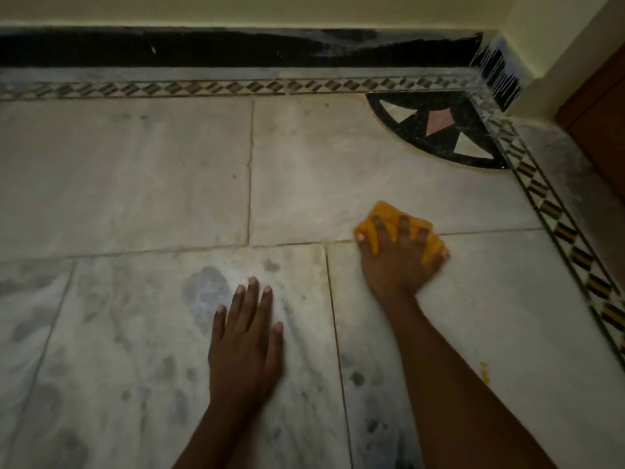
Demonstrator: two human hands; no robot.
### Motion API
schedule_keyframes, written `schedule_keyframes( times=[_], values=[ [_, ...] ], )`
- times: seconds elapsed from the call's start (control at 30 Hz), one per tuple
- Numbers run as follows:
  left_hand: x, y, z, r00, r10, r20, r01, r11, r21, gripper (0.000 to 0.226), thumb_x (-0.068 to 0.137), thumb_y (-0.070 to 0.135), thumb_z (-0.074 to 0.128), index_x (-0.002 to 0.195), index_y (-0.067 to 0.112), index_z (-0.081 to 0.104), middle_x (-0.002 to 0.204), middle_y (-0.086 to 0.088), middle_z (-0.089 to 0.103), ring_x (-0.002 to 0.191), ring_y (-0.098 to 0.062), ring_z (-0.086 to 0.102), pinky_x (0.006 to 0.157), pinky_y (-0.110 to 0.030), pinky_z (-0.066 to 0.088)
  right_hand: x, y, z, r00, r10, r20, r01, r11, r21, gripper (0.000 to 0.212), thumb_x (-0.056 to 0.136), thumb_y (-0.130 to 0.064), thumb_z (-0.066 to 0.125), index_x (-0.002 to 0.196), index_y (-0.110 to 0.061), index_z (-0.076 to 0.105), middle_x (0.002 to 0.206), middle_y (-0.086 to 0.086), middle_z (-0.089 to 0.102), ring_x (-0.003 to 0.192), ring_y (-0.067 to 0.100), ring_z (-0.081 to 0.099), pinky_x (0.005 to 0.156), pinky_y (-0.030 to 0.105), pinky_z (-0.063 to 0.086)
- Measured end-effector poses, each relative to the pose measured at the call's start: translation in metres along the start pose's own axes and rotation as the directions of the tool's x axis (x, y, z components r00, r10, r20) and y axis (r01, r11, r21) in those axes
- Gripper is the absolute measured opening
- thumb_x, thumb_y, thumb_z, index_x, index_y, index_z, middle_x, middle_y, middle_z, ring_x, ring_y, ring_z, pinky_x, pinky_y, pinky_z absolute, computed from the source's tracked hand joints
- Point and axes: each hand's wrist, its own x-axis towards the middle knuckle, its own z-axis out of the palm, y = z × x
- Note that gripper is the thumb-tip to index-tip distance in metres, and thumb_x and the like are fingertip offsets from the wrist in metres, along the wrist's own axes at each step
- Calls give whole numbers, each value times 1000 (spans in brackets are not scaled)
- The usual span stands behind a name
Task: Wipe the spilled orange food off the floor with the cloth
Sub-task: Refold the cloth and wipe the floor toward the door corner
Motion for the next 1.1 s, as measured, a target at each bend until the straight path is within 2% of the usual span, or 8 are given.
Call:
schedule_keyframes(
  times=[0.2,0.43,0.57,0.67,0.73,0.8,0.9,1.1],
  values=[
    [7,3,-11,1000,15,9,-14,996,-88,62,103,38,36,163,24,30,174,3,19,161,-14,12,130,-48,14,-100,47,-6,890,-455,6,454,886,-92,58,95,-75,43,148,-53,46,167,0,36,155,32,32,120,68,18],
    [1,3,-4,1000,8,2,-7,996,-89,63,101,34,41,162,23,32,173,3,19,161,-14,13,130,-46,12,-35,23,19,993,-11,-117,6,999,-37,57,97,-76,33,148,-53,46,166,-1,39,156,35,27,117,74,14],
    [6,-5,1,1000,11,9,-10,998,-69,64,102,41,31,163,25,29,174,5,14,161,-14,10,129,-48,13,-77,-3,32,907,-378,-185,378,925,-36,50,97,-72,46,139,-49,60,159,1,50,149,36,42,119,71,17],
    [7,-2,0,999,34,-2,-35,996,-77,64,101,43,28,163,24,30,174,5,14,161,-14,10,129,-48,13,-128,63,16,825,-562,-61,554,825,-106,53,97,-75,42,143,-51,54,164,-1,43,153,31,37,117,67,24],
    [7,-1,-4,999,36,8,-35,997,-64,64,102,43,27,163,24,30,174,5,13,161,-14,10,129,-48,12,-129,103,-6,888,-460,-16,455,882,-120,58,96,-76,36,146,-51,49,165,-1,40,151,32,39,116,66,29],
    [10,-2,-4,1000,26,13,-25,998,-59,64,102,43,26,163,23,29,174,4,13,161,-14,10,129,-48,12,-105,105,-21,988,-157,11,157,982,-101,64,95,-79,26,153,-55,34,170,-3,29,157,31,26,119,68,22],
    [8,-1,-6,999,17,32,-16,999,-29,65,103,44,24,164,22,28,175,3,12,161,-16,10,129,-50,12,-86,48,-11,980,131,148,-128,991,-26,64,95,-79,23,156,-61,12,175,-8,9,161,28,0,121,71,5],
    [5,-2,-2,999,34,20,-33,999,-31,65,101,43,26,162,21,32,174,1,16,161,-19,15,126,-53,15,-214,89,-7,919,-392,45,394,916,-71,58,96,-79,25,150,-60,36,170,-6,30,157,28,28,114,66,23]
  ],
)
